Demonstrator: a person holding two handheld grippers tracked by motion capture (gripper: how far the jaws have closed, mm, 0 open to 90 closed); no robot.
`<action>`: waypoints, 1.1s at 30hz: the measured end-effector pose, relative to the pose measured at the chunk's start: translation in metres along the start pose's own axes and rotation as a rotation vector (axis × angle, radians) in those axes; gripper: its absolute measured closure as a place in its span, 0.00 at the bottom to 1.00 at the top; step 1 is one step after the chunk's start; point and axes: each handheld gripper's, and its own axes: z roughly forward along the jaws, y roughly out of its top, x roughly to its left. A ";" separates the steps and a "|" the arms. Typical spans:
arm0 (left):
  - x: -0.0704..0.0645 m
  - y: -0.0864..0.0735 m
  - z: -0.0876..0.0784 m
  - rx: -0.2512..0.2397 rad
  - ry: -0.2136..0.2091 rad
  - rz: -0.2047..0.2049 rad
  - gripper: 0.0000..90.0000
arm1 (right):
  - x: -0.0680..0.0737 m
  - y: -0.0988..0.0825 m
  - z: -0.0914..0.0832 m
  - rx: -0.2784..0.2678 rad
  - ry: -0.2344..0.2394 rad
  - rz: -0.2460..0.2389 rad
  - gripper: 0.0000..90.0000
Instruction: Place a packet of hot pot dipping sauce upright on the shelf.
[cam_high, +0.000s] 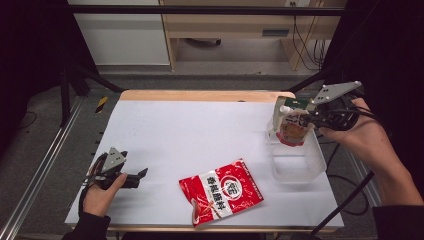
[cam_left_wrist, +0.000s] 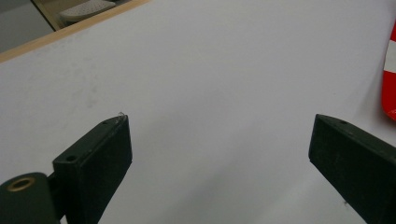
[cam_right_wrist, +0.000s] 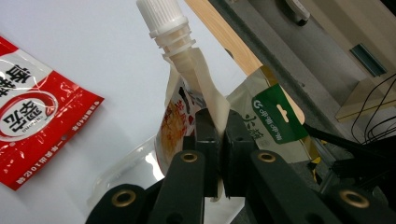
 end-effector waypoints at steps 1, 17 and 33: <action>0.000 0.000 0.000 0.002 0.000 0.001 0.07 | -0.001 -0.001 0.001 0.003 0.000 0.006 0.97; -0.003 0.000 0.001 0.010 -0.002 0.011 0.07 | -0.031 -0.023 0.050 0.029 0.011 0.017 0.97; -0.005 0.000 0.003 0.016 -0.005 0.018 0.07 | -0.039 -0.024 0.067 0.008 0.028 0.012 0.97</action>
